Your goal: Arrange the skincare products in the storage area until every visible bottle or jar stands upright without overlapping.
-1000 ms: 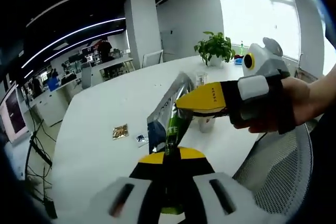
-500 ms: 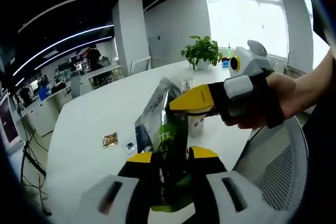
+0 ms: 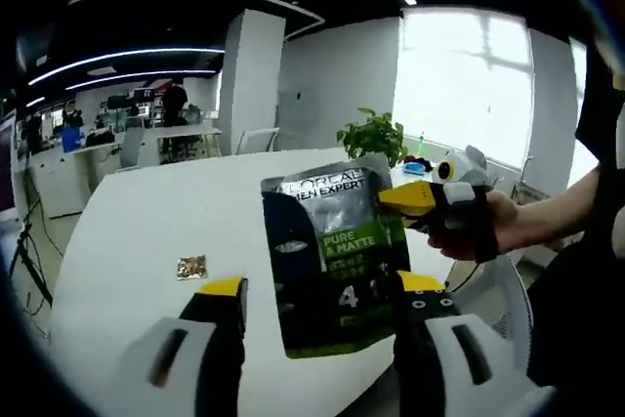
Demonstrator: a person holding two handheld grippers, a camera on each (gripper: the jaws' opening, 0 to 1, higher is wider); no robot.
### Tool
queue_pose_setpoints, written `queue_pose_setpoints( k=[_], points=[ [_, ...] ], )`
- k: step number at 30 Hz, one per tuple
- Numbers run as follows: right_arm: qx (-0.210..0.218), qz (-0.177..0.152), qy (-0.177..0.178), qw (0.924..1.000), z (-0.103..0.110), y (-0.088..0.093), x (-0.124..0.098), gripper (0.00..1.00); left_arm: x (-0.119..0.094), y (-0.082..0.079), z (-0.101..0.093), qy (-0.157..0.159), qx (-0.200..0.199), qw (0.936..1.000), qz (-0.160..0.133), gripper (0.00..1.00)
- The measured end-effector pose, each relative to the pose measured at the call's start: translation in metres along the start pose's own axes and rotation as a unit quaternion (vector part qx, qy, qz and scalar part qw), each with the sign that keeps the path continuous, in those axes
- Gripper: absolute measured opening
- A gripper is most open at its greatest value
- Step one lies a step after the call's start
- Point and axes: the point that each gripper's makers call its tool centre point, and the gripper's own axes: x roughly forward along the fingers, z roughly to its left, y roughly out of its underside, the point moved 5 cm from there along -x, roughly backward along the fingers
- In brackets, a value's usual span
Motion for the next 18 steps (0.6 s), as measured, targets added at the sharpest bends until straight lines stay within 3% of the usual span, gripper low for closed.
queue_pose_setpoints(
  k=[1, 3, 5, 9, 13, 15, 18],
  points=[
    [-0.006, -0.003, -0.022, 0.9997, 0.006, -0.002, -0.002, 0.01, -0.001, 0.002, 0.0, 0.012, 0.01, 0.9998, 0.013, 0.58],
    [-0.002, -0.003, -0.029, 0.9996, 0.008, -0.005, -0.004, 0.01, -0.003, 0.0, 0.0, 0.037, 0.019, 0.9991, 0.006, 0.52],
    [0.001, -0.005, -0.045, 0.999, 0.012, -0.008, -0.005, 0.01, -0.004, -0.005, -0.006, 0.062, -0.011, 0.998, -0.007, 0.49],
    [-0.002, -0.01, -0.07, 0.9975, 0.019, -0.012, -0.005, 0.01, -0.004, -0.007, -0.008, 0.105, -0.056, 0.9926, -0.024, 0.54],
    [0.009, -0.003, -0.094, 0.9955, 0.026, -0.012, -0.004, 0.01, 0.001, 0.004, -0.009, 0.158, -0.121, 0.9798, -0.018, 0.47],
    [0.013, -0.001, -0.106, 0.9943, 0.031, -0.013, -0.002, 0.01, 0.004, 0.007, -0.012, 0.181, -0.16, 0.9702, -0.016, 0.45],
    [0.017, 0.003, -0.112, 0.9935, 0.033, -0.014, -0.001, 0.01, 0.006, 0.003, -0.025, 0.221, -0.184, 0.9573, -0.034, 0.31]
  ],
)
